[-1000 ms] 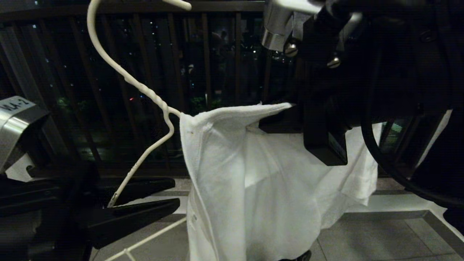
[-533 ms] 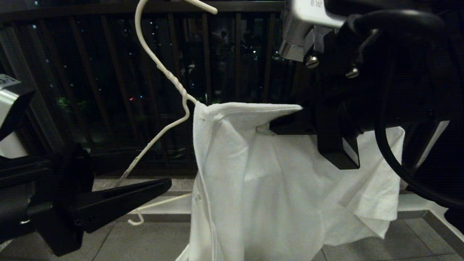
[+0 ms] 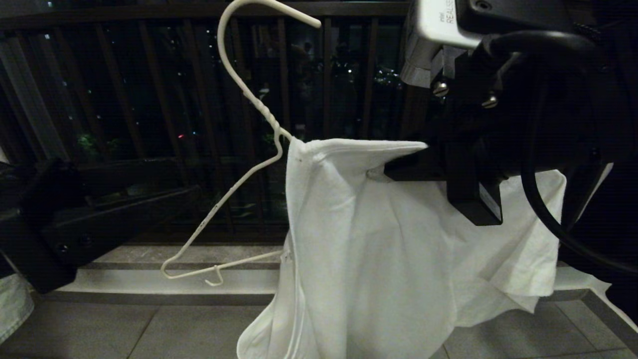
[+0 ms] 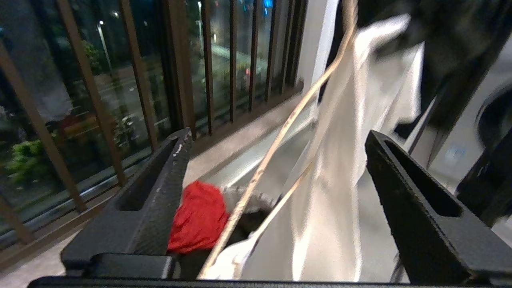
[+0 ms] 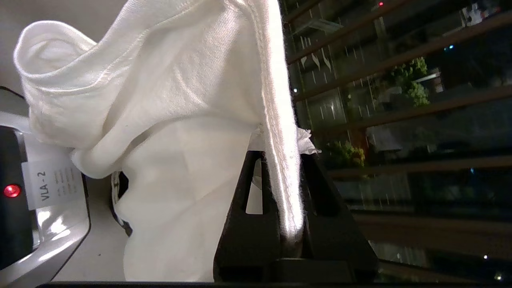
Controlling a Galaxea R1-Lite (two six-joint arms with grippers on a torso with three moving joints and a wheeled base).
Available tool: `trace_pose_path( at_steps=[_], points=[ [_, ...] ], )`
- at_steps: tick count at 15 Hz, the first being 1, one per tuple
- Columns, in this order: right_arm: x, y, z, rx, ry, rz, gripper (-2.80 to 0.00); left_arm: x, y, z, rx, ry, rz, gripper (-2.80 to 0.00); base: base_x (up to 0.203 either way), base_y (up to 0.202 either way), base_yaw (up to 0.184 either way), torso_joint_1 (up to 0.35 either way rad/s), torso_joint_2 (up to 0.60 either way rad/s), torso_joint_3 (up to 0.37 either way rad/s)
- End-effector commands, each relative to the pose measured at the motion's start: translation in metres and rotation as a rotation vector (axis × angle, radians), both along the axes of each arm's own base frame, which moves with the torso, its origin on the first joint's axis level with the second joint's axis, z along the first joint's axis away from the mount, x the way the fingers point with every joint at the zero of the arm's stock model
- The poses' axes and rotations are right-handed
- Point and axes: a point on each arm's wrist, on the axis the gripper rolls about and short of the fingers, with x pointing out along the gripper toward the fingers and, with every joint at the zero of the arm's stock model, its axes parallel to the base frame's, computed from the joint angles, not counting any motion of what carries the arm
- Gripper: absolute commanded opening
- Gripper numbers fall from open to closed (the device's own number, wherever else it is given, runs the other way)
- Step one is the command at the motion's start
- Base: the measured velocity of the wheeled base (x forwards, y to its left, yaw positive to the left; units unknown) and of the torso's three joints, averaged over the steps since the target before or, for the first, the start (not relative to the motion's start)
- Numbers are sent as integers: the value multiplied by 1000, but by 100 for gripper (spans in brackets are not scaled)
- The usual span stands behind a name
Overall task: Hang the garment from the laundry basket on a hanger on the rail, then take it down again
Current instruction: Hang the clothes on the clothes rack
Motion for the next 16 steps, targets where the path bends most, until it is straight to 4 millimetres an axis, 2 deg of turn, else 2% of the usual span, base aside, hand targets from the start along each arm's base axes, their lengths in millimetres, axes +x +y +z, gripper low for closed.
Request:
trace_pose_path(
  at_steps=[1, 4, 5, 10, 11, 13, 16],
  points=[
    [9, -5, -1, -7, 2, -35, -280, -2, 2, 12, -55, 6, 19, 0, 0, 0, 0, 0, 0, 0],
    [25, -10, -4, -8, 4, -90, -280, 5, 0, 20, -95, 49, 46, 0, 0, 0, 0, 0, 0, 0],
    [29, -12, -3, -5, 3, -104, -280, 5, 0, 24, -106, 80, 45, -280, 0, 0, 0, 0, 0, 0],
    [53, -19, -1, 18, -9, -171, -280, -2, 0, 57, -30, 427, 43, -280, 0, 0, 0, 0, 0, 0],
    [54, -19, 1, 26, -16, -172, -280, 4, -3, 59, 5, 535, 46, -280, 0, 0, 0, 0, 0, 0],
    [58, -19, 0, 28, -19, -180, -280, 34, -16, 47, 44, 711, 51, -280, 0, 0, 0, 0, 0, 0],
    [59, -22, 2, 34, -25, -190, -280, 63, -31, 32, 44, 871, 65, -280, 0, 0, 0, 0, 0, 0]
  ],
)
